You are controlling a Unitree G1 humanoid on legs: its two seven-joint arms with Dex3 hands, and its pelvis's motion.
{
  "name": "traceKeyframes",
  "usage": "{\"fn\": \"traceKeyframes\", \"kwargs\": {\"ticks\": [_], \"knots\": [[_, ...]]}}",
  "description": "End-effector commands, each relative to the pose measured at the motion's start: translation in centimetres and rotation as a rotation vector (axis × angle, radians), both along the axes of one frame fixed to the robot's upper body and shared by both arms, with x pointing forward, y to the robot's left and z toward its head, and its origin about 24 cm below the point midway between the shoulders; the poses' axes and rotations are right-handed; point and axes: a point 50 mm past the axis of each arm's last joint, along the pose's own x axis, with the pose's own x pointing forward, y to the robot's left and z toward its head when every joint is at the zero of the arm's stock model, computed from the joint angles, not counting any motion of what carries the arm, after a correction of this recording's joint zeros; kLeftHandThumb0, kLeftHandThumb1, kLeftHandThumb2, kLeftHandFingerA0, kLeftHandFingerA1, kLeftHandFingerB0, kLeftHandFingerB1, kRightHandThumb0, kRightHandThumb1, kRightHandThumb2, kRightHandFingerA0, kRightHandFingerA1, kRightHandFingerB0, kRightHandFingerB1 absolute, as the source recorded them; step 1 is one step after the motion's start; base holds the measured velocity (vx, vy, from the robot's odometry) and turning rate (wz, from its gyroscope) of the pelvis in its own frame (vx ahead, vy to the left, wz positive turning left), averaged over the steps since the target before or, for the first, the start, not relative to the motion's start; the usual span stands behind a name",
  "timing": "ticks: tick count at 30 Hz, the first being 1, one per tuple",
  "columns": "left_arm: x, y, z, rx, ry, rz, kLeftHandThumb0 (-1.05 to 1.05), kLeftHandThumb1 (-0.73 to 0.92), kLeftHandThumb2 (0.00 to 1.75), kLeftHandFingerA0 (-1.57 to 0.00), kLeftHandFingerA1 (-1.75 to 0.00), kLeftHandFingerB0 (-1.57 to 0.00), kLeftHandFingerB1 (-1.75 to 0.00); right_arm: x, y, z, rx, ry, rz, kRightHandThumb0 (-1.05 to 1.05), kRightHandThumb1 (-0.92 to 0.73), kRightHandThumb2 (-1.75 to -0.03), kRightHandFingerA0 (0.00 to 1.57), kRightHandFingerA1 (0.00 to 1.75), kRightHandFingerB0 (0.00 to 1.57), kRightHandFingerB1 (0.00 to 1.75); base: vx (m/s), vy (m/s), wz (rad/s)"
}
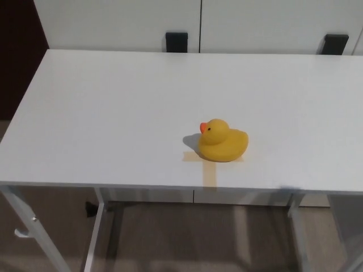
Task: The robot uses its right hand to push the yellow duck toy to the center of the white desk.
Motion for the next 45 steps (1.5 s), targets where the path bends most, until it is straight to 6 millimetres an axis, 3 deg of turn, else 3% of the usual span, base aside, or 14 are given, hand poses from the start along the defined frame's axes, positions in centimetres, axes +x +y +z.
{"fn": "traceKeyframes", "kwargs": {"ticks": [1,5,9,10,13,17,18,20,21,23,38,39,40,45], "knots": [[-0.3,1.0,0.6,0.040,-0.011,0.061,-0.24,0.66,0.69,-0.87,-0.95,-0.83,-0.97,-13.4,-13.4,-0.6,0.297,-0.108,-0.558,-0.71,-0.80,-0.64,1.06,0.70,0.75,0.47,0.00,0.000,0.00],[-0.2,1.1,0.7,0.043,-0.013,0.063,-0.27,0.69,0.66,-0.83,-0.89,-0.79,-0.96,-14.5,-14.7,-5.1,0.411,-0.137,-0.745,-0.57,-0.69,-0.61,1.00,0.60,0.66,0.47,0.00,0.000,0.00],[-0.1,1.1,0.7,0.047,-0.010,0.059,-0.22,0.68,0.72,-0.83,-0.89,-0.78,-0.94,-14.4,-14.7,-6.6,0.450,-0.148,-0.785,-0.52,-0.67,-0.61,0.98,0.59,0.65,0.46,0.00,0.000,0.00],[-0.1,1.1,0.7,0.044,-0.016,0.063,-0.25,0.68,0.70,-0.81,-0.87,-0.79,-0.94,-13.8,-14.7,-8.1,0.460,-0.157,-0.815,-0.21,-0.63,-0.59,0.71,0.43,0.52,0.40,0.00,0.000,0.00],[0.0,1.1,0.7,0.041,-0.024,0.068,-0.23,0.69,0.70,-0.80,-0.87,-0.79,-0.93,-12.7,-14.6,-10.3,0.468,-0.164,-0.859,-0.13,-0.64,-0.59,0.68,0.42,0.53,0.39,0.00,0.000,0.00],[0.0,1.1,0.7,0.040,-0.025,0.069,-0.23,0.69,0.70,-0.80,-0.87,-0.79,-0.93,-12.2,-14.6,-11.3,0.467,-0.167,-0.884,-0.13,-0.64,-0.59,0.68,0.42,0.53,0.39,0.00,0.000,0.00],[0.0,1.0,0.7,0.041,-0.037,0.068,-0.18,0.62,0.78,-0.91,-0.97,-0.90,-0.98,-11.7,-14.1,-12.8,0.454,-0.135,-0.925,-0.04,-0.60,-0.65,0.79,0.49,0.60,0.44,0.00,0.000,0.00],[0.1,0.9,0.7,0.041,-0.051,0.067,-0.18,0.62,0.78,-0.91,-0.97,-0.90,-0.98,-11.2,-13.3,-14.5,0.432,-0.094,-0.969,-0.04,-0.60,-0.65,0.79,0.49,0.60,0.44,0.00,0.000,0.00],[0.2,1.0,0.8,0.043,-0.059,0.069,-0.17,0.59,0.78,-0.98,-1.03,-1.00,-1.01,-11.4,-12.8,-16.0,0.470,-0.074,-1.009,-0.15,-0.62,-0.60,0.97,0.51,0.70,0.51,0.00,0.000,0.00],[0.3,1.0,0.9,0.044,-0.063,0.072,-0.20,0.61,0.72,-0.97,-1.02,-0.99,-1.01,-12.1,-12.1,-17.6,0.531,-0.058,-1.047,-0.14,-0.63,-0.60,0.97,0.54,0.70,0.54,0.00,0.000,0.00],[0.4,1.1,1.0,0.040,-0.081,0.059,-0.13,0.54,0.77,-0.93,-0.94,-0.94,-1.00,-13.3,-10.0,-22.4,0.582,0.153,-0.993,-0.13,-0.60,-0.59,1.03,0.54,0.78,0.51,0.00,0.000,0.00],[0.5,1.1,1.0,0.037,-0.084,0.071,-0.14,0.57,0.76,-0.94,-0.97,-0.96,-1.01,-13.2,-9.9,-22.6,0.597,0.164,-0.976,-0.01,-0.56,-0.82,1.05,0.56,0.82,0.52,0.00,0.000,0.00],[0.4,1.0,1.0,0.035,-0.085,0.080,-0.15,0.53,0.76,-0.95,-0.98,-0.94,-1.01,-13.2,-9.8,-22.7,0.604,0.180,-0.958,0.01,-0.54,-0.86,1.05,0.56,0.84,0.52,0.00,0.000,0.00],[0.3,1.1,1.0,0.037,-0.092,0.082,-0.16,0.56,0.76,-0.92,-0.97,-0.92,-0.99,-13.1,-9.5,-23.2,0.632,0.238,-0.896,0.07,-0.52,-0.86,1.05,0.57,0.85,0.52,0.00,0.000,0.00]]}}
